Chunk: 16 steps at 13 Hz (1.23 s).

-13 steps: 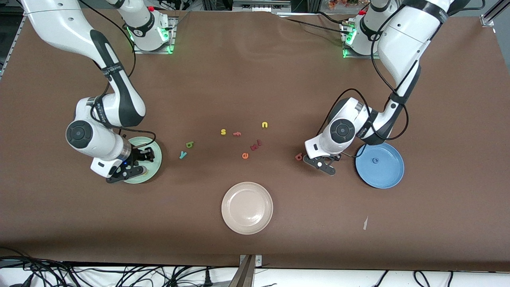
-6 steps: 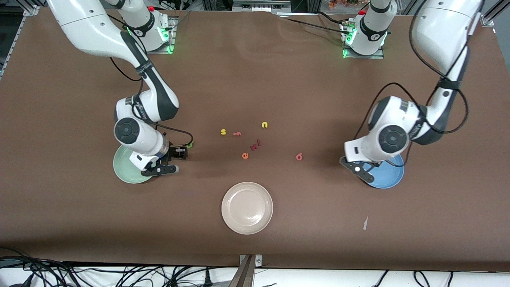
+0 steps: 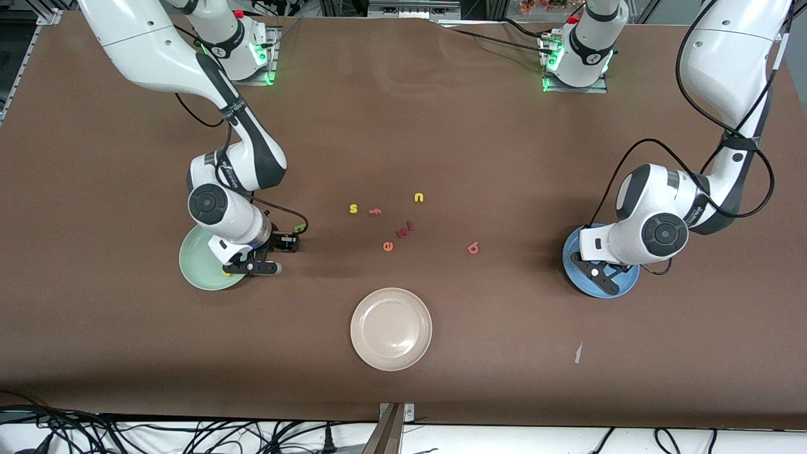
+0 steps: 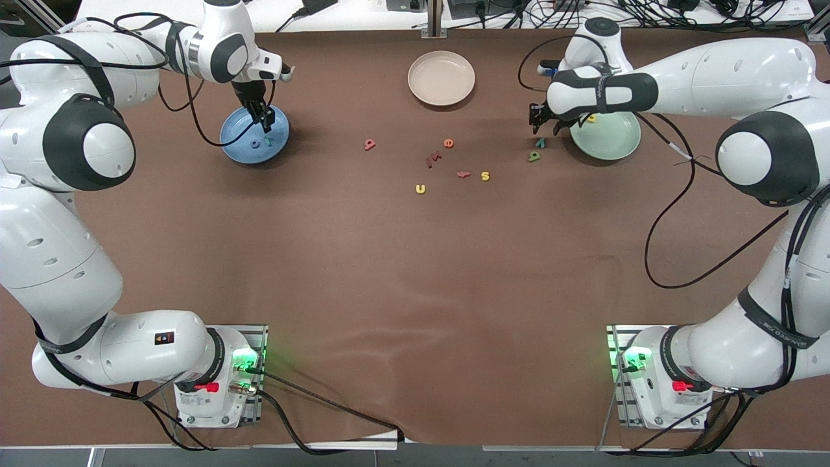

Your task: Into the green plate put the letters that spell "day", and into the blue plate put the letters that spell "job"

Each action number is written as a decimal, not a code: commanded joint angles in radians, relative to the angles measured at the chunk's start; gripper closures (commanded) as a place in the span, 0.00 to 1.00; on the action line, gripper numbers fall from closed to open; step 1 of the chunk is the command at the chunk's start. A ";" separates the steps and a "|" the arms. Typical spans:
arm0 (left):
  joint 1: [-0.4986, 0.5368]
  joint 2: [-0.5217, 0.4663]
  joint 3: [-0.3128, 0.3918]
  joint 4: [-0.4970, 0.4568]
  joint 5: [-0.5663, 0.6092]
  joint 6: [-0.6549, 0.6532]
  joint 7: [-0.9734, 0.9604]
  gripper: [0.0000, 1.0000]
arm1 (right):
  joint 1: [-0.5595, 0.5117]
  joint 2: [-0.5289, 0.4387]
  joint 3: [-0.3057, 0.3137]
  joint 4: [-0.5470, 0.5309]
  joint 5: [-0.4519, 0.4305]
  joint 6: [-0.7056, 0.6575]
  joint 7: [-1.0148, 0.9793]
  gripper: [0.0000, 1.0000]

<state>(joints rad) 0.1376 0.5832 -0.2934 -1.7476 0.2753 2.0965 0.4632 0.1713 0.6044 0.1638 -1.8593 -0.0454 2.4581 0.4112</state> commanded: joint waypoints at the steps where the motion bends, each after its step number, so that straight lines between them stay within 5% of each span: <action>1: -0.012 -0.009 -0.018 -0.003 0.013 0.005 -0.017 0.00 | -0.001 -0.011 0.005 -0.049 -0.011 0.050 0.055 0.41; 5: -0.047 -0.006 -0.108 -0.001 0.012 0.004 -0.338 0.00 | -0.001 -0.011 0.005 -0.069 -0.011 0.068 0.058 0.44; 10: -0.208 0.046 -0.109 0.010 0.018 0.061 -0.826 0.00 | 0.007 -0.008 0.005 -0.070 -0.011 0.070 0.064 0.51; 16: -0.259 0.125 -0.105 0.013 0.030 0.263 -0.893 0.00 | 0.010 -0.003 0.005 -0.072 -0.019 0.068 0.067 0.72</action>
<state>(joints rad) -0.1133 0.6896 -0.4058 -1.7494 0.2751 2.3264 -0.4108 0.1776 0.6080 0.1653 -1.9106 -0.0473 2.5074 0.4575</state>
